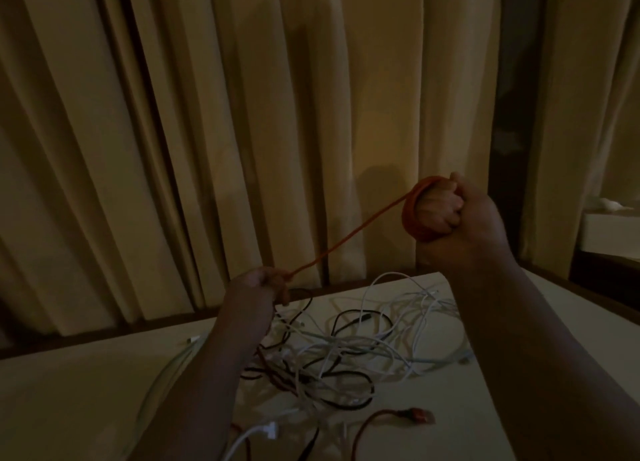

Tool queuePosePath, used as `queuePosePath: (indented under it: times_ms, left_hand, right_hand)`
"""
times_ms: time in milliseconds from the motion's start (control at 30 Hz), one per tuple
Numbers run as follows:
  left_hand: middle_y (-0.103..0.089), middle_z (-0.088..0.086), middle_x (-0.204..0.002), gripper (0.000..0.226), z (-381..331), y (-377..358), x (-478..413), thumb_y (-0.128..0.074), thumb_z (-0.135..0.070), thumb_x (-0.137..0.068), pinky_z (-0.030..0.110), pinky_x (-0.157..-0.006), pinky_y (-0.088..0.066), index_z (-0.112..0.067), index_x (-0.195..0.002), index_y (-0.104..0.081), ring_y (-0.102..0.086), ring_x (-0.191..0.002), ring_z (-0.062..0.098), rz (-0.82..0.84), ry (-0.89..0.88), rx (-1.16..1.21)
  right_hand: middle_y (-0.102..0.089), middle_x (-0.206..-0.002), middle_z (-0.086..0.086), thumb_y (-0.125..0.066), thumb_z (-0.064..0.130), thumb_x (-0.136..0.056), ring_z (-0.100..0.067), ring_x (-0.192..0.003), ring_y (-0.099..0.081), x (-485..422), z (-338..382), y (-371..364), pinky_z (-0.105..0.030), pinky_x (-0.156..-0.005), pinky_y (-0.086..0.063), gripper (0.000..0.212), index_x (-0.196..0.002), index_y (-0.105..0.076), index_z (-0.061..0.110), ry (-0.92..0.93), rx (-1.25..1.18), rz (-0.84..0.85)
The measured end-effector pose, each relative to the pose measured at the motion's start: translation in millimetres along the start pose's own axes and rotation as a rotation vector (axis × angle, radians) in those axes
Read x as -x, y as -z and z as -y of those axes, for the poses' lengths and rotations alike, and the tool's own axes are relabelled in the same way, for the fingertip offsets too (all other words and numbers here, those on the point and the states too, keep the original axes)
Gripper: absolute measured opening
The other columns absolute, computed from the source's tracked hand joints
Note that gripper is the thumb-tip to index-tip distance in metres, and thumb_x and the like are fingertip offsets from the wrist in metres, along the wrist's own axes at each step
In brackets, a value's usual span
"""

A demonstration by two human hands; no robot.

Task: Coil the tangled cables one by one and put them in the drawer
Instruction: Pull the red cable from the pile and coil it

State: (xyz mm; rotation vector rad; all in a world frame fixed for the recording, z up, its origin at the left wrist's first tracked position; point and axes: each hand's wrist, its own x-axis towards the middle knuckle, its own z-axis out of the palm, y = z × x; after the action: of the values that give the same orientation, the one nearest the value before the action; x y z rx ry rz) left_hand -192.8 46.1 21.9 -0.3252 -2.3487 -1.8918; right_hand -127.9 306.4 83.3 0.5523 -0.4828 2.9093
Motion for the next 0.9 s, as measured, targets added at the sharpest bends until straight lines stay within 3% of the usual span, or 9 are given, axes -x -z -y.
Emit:
queuePosePath:
  times_ms: [133, 233, 367, 433, 500, 567, 667, 767, 900]
  left_hand:
    - [-0.048, -0.001, -0.054, 0.027, -1, -4, 4, -0.05, -0.014, -0.103, 0.026, -0.047, -0.025, -0.017, -0.086, -0.072, -0.032, -0.038, 0.006, 0.2, -0.09, -0.198]
    - [-0.043, -0.006, -0.052, 0.027, -9, -5, 14, -0.052, -0.022, -0.103, 0.022, -0.046, -0.027, -0.022, -0.086, -0.074, -0.033, -0.042, 0.008, 0.325, -0.174, -0.257]
    - [-0.062, -0.01, -0.065, 0.025, -27, -10, 32, -0.056, -0.032, -0.1, 0.021, -0.061, -0.041, -0.031, -0.082, -0.073, -0.056, -0.059, 0.002, 0.38, -0.33, -0.414]
    - [-0.065, -0.02, -0.068, 0.023, -37, -9, 40, -0.058, -0.03, -0.099, 0.012, -0.059, -0.039, -0.03, -0.081, -0.072, -0.06, -0.066, -0.006, 0.371, -0.371, -0.437]
    - [-0.066, -0.017, -0.069, 0.021, -44, -5, 43, -0.059, -0.03, -0.099, 0.013, -0.055, -0.039, -0.032, -0.081, -0.07, -0.061, -0.066, 0.0, 0.323, -0.428, -0.436]
    - [-0.067, -0.007, -0.073, 0.02, -46, -2, 42, -0.057, -0.033, -0.099, 0.023, -0.057, -0.044, -0.034, -0.083, -0.069, -0.062, -0.069, 0.009, 0.247, -0.474, -0.453]
    - [-0.062, -0.012, -0.066, 0.021, -41, -1, 38, -0.054, -0.035, -0.1, 0.02, -0.051, -0.038, -0.034, -0.083, -0.066, -0.058, -0.065, 0.004, 0.136, -0.49, -0.481]
    - [-0.06, -0.019, -0.065, 0.022, -37, -1, 34, -0.051, -0.037, -0.101, 0.019, -0.051, -0.037, -0.034, -0.085, -0.066, -0.058, -0.064, 0.0, 0.037, -0.519, -0.474]
    - [-0.062, -0.006, -0.067, 0.021, -32, 1, 28, -0.048, -0.04, -0.102, 0.029, -0.054, -0.044, -0.036, -0.091, -0.066, -0.059, -0.067, 0.007, -0.073, -0.592, -0.415]
  right_hand:
    - [-0.042, -0.067, 0.005, -0.026, 0.051, -0.106, -0.008, -0.054, -0.039, -3, -2, 5, -0.022, -0.053, -0.036, 0.051, -0.087, -0.051, 0.01, 0.18, -0.029, -0.025]
    - [-0.049, -0.078, -0.001, -0.028, 0.05, -0.105, -0.015, -0.068, -0.047, -2, -1, 8, -0.031, -0.073, -0.042, 0.049, -0.105, -0.051, 0.007, 0.3, 0.147, -0.104]
    - [-0.057, -0.073, 0.003, -0.036, 0.045, -0.106, -0.012, -0.067, -0.053, -6, -16, 8, -0.03, -0.073, -0.048, 0.04, -0.106, -0.057, 0.011, 0.425, 0.615, -0.294]
    - [-0.058, -0.065, 0.01, -0.036, 0.039, -0.108, -0.009, -0.064, -0.054, -8, -25, 6, -0.024, -0.062, -0.05, 0.033, -0.092, -0.057, 0.018, 0.477, 1.038, -0.347]
    - [-0.059, -0.077, 0.007, -0.035, 0.041, -0.108, -0.007, -0.069, -0.054, -4, -30, 8, -0.021, -0.059, -0.049, 0.03, -0.096, -0.054, 0.021, 0.49, 1.491, -0.282]
    - [-0.056, -0.093, 0.004, -0.03, 0.05, -0.106, -0.006, -0.078, -0.054, 4, -35, 9, -0.02, -0.063, -0.044, 0.035, -0.105, -0.051, 0.021, 0.383, 1.822, -0.133]
    - [-0.06, -0.089, 0.001, -0.018, 0.077, -0.089, -0.015, -0.081, -0.059, 6, -45, 16, -0.031, -0.073, -0.049, 0.068, -0.098, -0.055, 0.021, 0.111, 2.007, -0.011]
    - [-0.059, -0.068, -0.002, -0.013, 0.098, -0.069, -0.018, -0.063, -0.056, 3, -52, 21, -0.036, -0.065, -0.051, 0.092, -0.075, -0.059, 0.019, -0.196, 1.941, 0.031]
    - [-0.056, -0.06, -0.003, -0.017, 0.087, -0.077, -0.014, -0.049, -0.048, 7, -57, 10, -0.024, -0.047, -0.04, 0.092, -0.075, -0.065, 0.008, -0.495, 1.695, 0.073]
